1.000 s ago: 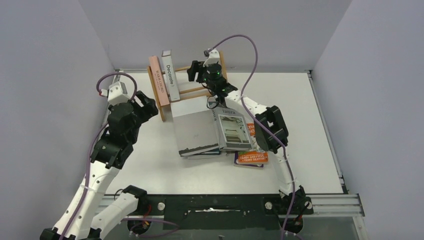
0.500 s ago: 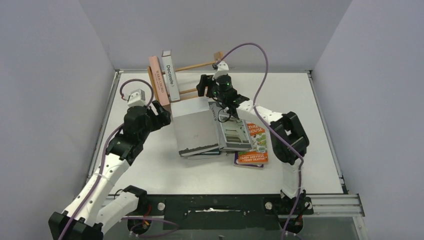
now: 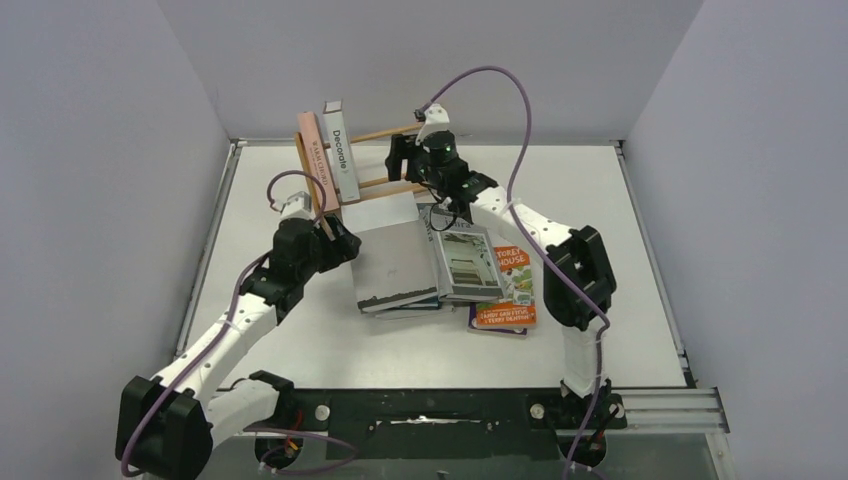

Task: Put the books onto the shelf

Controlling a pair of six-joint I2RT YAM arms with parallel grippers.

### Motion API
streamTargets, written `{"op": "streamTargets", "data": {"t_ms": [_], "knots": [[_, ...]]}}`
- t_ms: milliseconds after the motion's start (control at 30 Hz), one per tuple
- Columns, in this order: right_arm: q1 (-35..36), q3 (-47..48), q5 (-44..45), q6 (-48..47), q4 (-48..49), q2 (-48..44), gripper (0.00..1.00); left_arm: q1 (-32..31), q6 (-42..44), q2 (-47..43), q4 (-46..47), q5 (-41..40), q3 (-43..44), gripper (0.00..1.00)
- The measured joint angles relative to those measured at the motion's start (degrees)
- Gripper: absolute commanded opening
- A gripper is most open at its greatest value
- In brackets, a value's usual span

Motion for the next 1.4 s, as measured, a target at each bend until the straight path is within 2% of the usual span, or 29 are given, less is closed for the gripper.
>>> {"op": "streamTargets", "data": {"t_ms": [333, 533, 1167, 1400], "knots": [[-0.3, 14.5, 1.0, -1.5, -14.4, 11.3, 0.76, -0.3, -0.5, 5.1, 5.2, 0.1, -0.3, 0.72], [-0.8, 21.3, 0.6, -2.3, -19.1, 15.6, 0.76, -0.7, -0.8, 9.4, 7.3, 0.3, -0.3, 0.72], [-1.6, 22.4, -3.7, -3.8, -23.1, 18.5, 0.76, -1.9, -1.2, 13.9, 12.5, 2.7, -0.7, 0.71], [-1.6, 18.0, -4.8, -4.2, -21.1, 18.1, 0.76, -2.6, -1.2, 13.9, 12.6, 2.7, -0.9, 0.71]]}}
